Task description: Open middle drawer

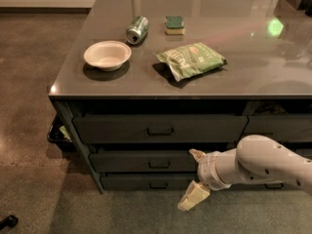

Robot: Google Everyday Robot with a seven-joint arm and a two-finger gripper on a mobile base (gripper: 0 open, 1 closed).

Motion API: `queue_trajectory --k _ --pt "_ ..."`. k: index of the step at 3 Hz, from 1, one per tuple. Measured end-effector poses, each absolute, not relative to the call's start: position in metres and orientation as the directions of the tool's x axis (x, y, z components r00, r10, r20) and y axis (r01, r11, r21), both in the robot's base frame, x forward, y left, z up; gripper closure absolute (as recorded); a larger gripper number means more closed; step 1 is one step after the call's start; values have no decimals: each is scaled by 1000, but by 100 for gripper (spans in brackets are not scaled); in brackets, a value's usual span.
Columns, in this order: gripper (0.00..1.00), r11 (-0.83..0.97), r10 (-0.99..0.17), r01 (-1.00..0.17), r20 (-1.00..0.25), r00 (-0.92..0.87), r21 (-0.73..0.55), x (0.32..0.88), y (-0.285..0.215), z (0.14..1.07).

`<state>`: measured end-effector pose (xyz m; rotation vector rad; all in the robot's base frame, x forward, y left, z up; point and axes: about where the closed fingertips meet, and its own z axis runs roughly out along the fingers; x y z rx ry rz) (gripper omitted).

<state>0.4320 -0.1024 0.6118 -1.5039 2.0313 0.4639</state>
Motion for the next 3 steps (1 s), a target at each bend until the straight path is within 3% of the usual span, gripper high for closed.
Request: queue_trajectory --k 1,3 --pt "0 301 -752 -952 -628 -202 -54 435 -100 598" --pt "0 313 -821 -931 -546 -165 -189 471 -125 553"
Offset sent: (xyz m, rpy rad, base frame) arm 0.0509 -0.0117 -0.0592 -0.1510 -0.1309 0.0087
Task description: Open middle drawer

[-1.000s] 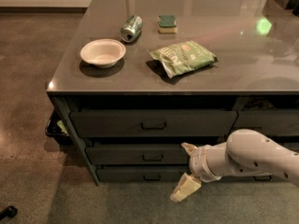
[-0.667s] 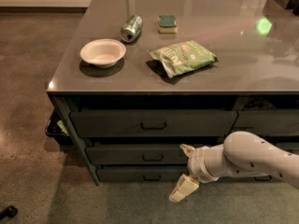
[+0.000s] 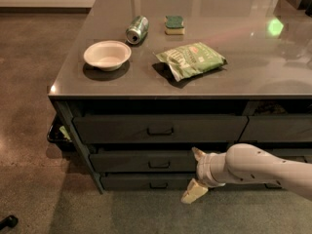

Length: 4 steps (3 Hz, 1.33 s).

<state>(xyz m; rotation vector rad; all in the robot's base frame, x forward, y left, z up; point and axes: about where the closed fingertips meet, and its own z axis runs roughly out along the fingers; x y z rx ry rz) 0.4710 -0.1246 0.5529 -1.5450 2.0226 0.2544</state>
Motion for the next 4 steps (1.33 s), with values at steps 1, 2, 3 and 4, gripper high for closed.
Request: queue_trajectory --k 1,2,3,4 --pt "0 347 -829 -910 -529 -183 -229 485 -146 529" --pt "0 347 -829 -910 -529 -183 -229 485 -146 529" --pt "0 355 -823 -909 -535 -193 -218 486 -148 510" --pt "0 361 -808 -906 -559 -186 -221 495 -148 483"
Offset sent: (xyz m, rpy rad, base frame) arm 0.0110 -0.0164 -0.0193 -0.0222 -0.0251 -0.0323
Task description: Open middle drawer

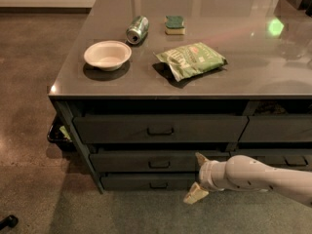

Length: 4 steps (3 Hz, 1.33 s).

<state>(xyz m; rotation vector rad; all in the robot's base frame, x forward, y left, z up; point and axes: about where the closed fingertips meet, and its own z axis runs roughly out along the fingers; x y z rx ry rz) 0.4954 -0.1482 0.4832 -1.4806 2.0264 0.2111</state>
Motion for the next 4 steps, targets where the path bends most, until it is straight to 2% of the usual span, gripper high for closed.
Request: queue_trajectory --k 1,2,4 --pt "0 311 -808 -912 -580 -106 -268 529 -141 440" --pt "0 311 -808 -912 -580 -105 -268 529 -141 440" --pt "0 290 -794 -923 -601 -86 -252 568 -139 411"
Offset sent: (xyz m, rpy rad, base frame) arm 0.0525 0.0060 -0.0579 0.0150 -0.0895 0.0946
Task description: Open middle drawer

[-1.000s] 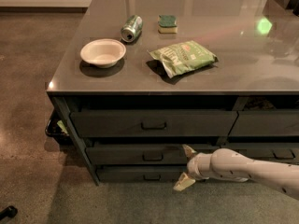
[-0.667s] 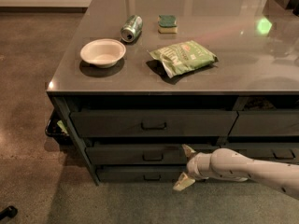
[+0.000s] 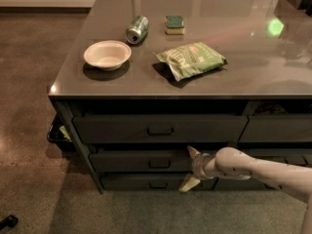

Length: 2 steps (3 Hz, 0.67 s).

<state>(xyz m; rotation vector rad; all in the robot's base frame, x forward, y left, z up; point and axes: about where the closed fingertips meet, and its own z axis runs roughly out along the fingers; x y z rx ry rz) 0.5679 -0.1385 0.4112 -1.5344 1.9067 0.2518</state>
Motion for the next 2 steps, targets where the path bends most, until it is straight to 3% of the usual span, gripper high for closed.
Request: queue_trajectory --k 2 --pt "0 288 -783 -929 -615 -90 -231 579 -135 399"
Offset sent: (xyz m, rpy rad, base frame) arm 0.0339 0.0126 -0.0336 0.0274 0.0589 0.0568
